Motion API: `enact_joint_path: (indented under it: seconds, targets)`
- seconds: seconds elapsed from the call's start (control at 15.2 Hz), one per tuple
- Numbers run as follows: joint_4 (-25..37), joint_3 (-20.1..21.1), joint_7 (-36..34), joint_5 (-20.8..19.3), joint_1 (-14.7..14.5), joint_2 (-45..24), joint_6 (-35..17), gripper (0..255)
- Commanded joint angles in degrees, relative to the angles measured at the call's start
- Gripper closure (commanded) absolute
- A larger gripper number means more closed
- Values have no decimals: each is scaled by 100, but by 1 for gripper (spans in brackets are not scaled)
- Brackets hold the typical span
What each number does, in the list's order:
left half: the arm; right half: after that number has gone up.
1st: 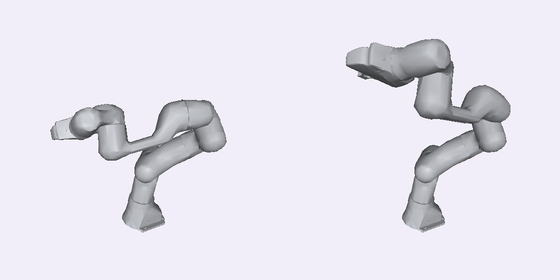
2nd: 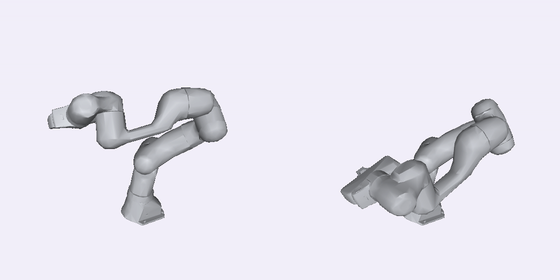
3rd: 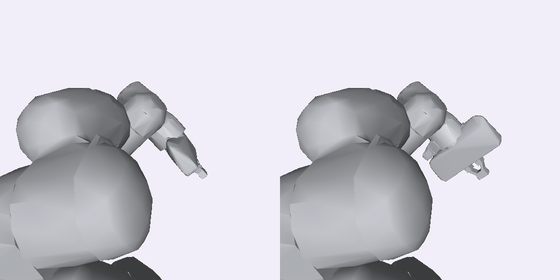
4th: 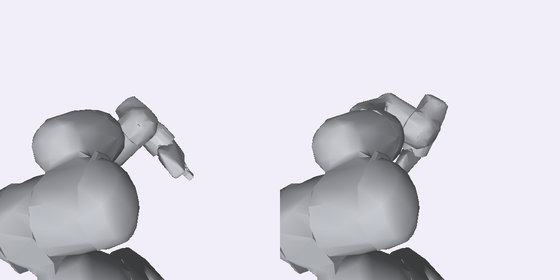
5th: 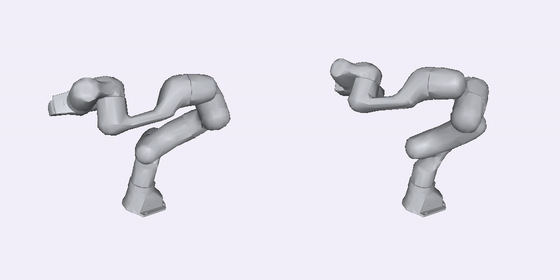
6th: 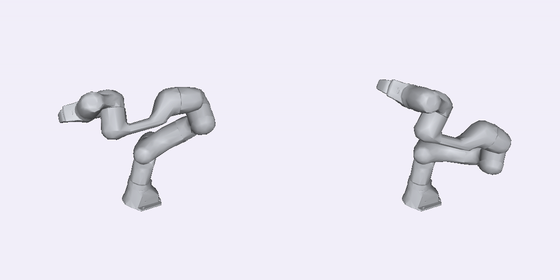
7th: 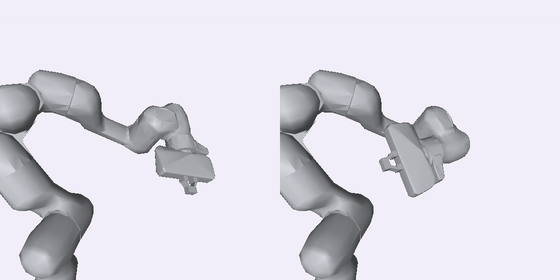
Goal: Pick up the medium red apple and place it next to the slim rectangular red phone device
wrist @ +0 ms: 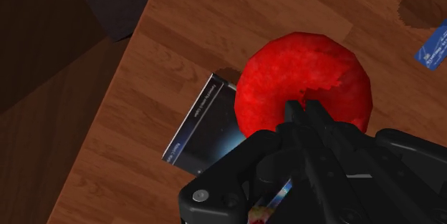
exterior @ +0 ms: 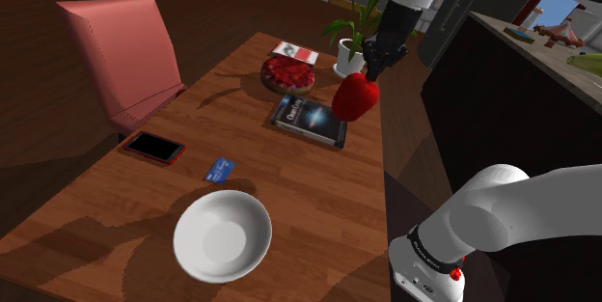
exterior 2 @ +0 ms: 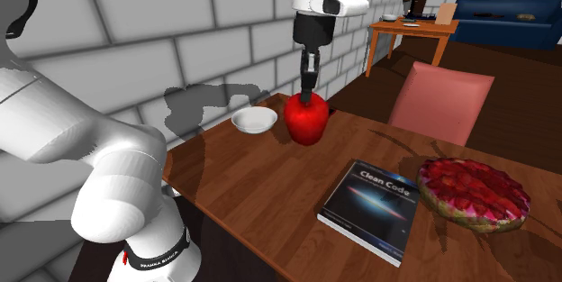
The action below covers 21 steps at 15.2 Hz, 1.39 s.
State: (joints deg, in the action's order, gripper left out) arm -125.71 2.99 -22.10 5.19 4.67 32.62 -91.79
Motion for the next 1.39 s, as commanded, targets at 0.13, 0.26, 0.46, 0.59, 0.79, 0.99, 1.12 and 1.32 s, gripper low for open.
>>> enact_joint_path:
  seconds: [0.13,0.26,0.46,0.59,0.79,0.99,1.12,1.32]
  targets:
    - [347,70,-104,29,-25,-188,151,255]
    - [611,239,-311,93,-81,-515,70,255]
    - [1058,483,-624,147,-159,-1030,-26,255]
    - [1392,639,-836,155,-210,-1391,-71,255]
    - [1951,863,-1159,119,-290,-1959,-104,255]
    - [2589,1069,-1491,26,-387,-2566,-89,255]
    - [3066,1196,-1714,-69,-467,-2996,-45,255]
    - [3880,1361,-2050,-259,-626,-3688,81,255]
